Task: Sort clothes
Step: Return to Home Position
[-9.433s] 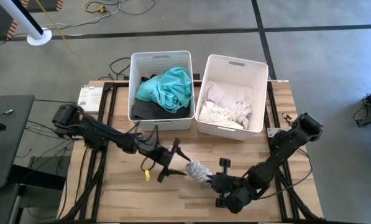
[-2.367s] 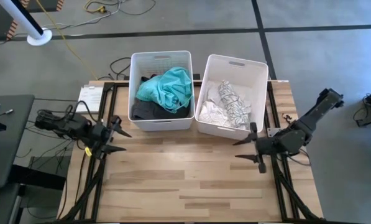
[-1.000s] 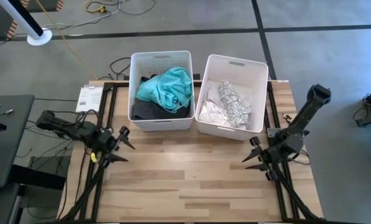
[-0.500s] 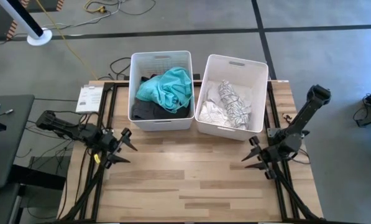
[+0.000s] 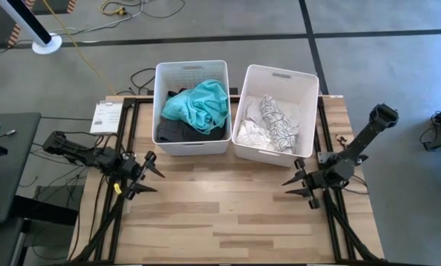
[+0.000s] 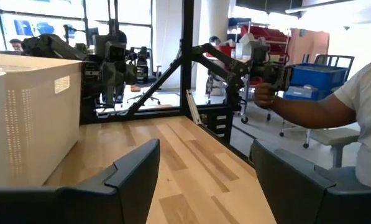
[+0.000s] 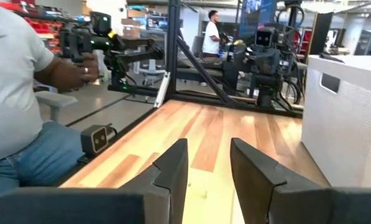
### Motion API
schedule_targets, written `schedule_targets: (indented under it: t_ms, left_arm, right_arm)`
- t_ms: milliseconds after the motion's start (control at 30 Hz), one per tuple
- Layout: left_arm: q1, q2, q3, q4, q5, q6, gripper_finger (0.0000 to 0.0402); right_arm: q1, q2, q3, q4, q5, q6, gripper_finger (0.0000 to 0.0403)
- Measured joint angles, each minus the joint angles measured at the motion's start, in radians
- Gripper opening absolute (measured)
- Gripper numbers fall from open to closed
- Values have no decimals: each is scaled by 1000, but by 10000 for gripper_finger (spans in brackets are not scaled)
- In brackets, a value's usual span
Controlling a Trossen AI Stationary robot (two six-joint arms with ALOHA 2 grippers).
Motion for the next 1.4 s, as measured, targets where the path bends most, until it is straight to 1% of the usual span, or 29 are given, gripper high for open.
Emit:
schedule_targets:
  t_ms: [300, 600, 833, 1200, 1400]
  left_arm:
    - [0, 0, 0, 0, -18, 34, 249]
    - [0, 0, -1, -2, -19, 31, 249]
    - [0, 0, -1, -2, -19, 45, 249]
    - [0, 0, -1, -2, -29, 38, 249]
    - [0, 0, -1, -2, -32, 38, 249]
  right_arm:
    - [-52, 0, 0, -19, -11, 8, 118]
    - [-61, 0, -1, -18, -34, 113, 116]
    - [-61, 0, -1, -9, -52, 122, 116]
    - [-62, 0, -2, -31, -50, 133, 116]
    - [-85, 0, -2, -44, -59, 132, 116]
